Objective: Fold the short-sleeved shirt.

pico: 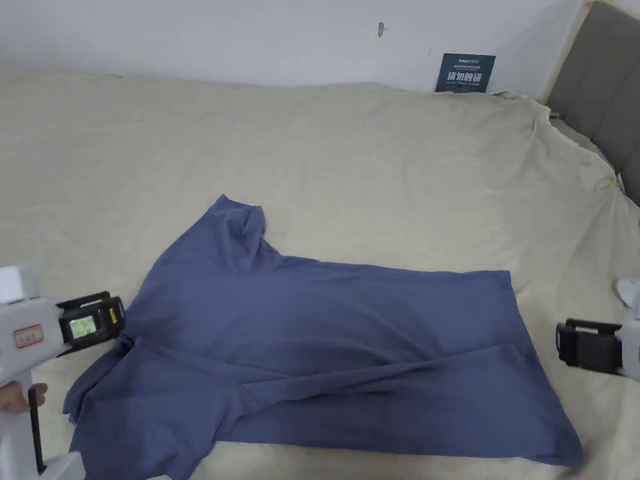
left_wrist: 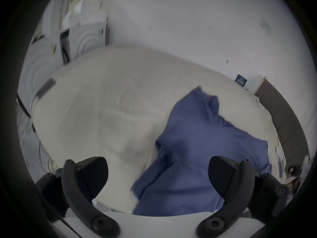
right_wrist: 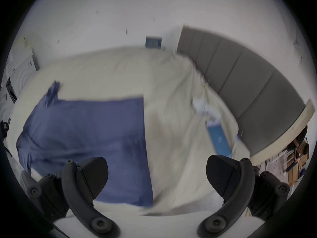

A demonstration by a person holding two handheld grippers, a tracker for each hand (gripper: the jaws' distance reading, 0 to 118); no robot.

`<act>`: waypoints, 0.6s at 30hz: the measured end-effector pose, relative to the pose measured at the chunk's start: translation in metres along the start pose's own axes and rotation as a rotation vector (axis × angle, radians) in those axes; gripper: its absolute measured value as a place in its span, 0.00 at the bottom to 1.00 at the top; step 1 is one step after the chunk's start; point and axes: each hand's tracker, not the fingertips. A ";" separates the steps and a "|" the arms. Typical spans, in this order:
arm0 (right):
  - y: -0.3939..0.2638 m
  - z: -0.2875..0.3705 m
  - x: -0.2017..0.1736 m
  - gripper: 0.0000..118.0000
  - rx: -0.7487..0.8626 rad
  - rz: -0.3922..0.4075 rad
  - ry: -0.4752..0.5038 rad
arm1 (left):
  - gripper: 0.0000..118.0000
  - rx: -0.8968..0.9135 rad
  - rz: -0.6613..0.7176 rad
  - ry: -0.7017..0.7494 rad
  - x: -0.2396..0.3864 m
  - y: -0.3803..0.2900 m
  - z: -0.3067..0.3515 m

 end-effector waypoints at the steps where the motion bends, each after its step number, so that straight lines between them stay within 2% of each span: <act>1: 0.003 0.009 -0.007 0.97 0.070 -0.007 0.008 | 1.00 0.066 -0.049 0.016 0.011 0.001 0.004; 4: 0.004 0.027 -0.026 0.97 0.205 0.000 0.022 | 0.97 0.235 -0.166 0.028 0.043 -0.005 0.015; 6: 0.002 0.036 -0.038 0.97 0.260 0.010 0.028 | 0.89 0.277 -0.210 0.017 0.058 -0.012 0.018; 7: -0.001 0.040 -0.044 0.97 0.291 0.007 0.031 | 0.82 0.296 -0.224 -0.004 0.065 -0.016 0.021; 10: -0.008 0.045 -0.052 0.94 0.332 -0.035 0.074 | 0.52 0.331 -0.226 -0.047 0.070 -0.024 0.018; 11: -0.011 0.045 -0.053 0.84 0.337 -0.056 0.102 | 0.35 0.327 -0.221 -0.072 0.072 -0.025 0.018; 12: -0.013 0.047 -0.054 0.68 0.340 -0.071 0.127 | 0.20 0.323 -0.217 -0.084 0.073 -0.025 0.018; 13: -0.014 0.047 -0.055 0.46 0.337 -0.073 0.128 | 0.07 0.326 -0.215 -0.083 0.074 -0.026 0.018; 14: -0.015 0.047 -0.058 0.16 0.335 -0.072 0.122 | 0.00 0.330 -0.214 -0.082 0.075 -0.027 0.018; 15: -0.016 0.045 -0.060 0.03 0.338 -0.073 0.118 | 0.00 0.338 -0.218 -0.080 0.076 -0.028 0.018; 18: -0.015 0.041 -0.060 0.00 0.330 -0.082 0.115 | 0.00 0.324 -0.206 -0.108 0.075 -0.026 0.018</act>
